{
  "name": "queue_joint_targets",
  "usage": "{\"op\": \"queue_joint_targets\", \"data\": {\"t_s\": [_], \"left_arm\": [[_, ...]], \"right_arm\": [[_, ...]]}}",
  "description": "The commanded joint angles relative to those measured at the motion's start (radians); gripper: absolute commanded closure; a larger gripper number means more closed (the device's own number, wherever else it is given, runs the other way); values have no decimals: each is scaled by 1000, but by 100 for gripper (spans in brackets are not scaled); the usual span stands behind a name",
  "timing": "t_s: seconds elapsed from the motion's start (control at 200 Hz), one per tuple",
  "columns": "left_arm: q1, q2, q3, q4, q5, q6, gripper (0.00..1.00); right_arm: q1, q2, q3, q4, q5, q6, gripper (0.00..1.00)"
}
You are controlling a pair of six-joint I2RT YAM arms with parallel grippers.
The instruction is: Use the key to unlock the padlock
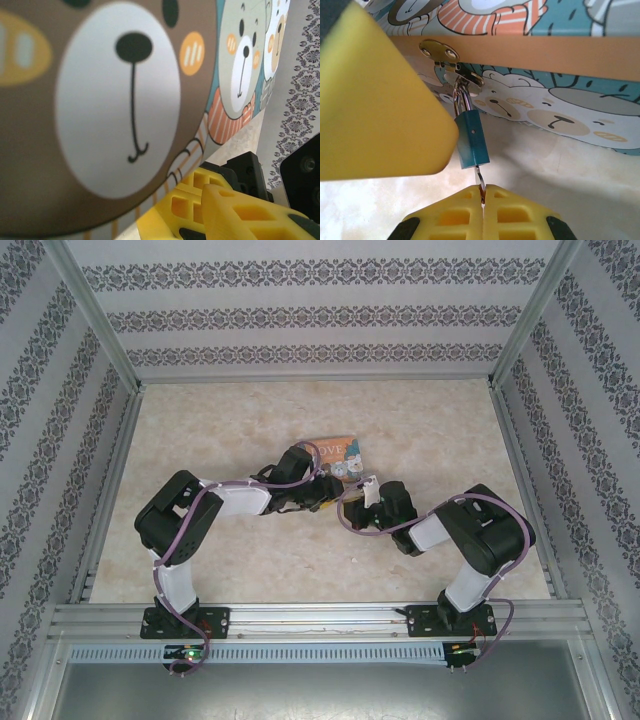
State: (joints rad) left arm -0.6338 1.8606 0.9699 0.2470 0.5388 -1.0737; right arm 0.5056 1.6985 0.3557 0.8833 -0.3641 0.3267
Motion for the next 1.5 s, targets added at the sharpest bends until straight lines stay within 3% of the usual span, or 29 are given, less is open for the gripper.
{"op": "queue_joint_targets", "data": {"t_s": [0.0,0.245,0.445,0.71,1.129,1.494], "left_arm": [[-6,-62,-30,-56,-12,36,49],[6,-193,-73,-122,-51,92,46],[16,-311,-114,-166,-147,174,45],[22,-463,-250,-41,-258,189,44],[22,-569,-399,112,-298,91,43],[20,-556,-512,293,-286,-68,43]], "right_arm": [[-9,-21,-36,-14,-16,21,100],[-9,-46,-54,-24,-17,37,100],[-9,-65,-51,-47,-32,54,100],[-7,-128,-58,-97,-36,87,100],[16,-196,-28,-226,-62,166,100],[67,-267,-38,-248,-25,396,100]]}}
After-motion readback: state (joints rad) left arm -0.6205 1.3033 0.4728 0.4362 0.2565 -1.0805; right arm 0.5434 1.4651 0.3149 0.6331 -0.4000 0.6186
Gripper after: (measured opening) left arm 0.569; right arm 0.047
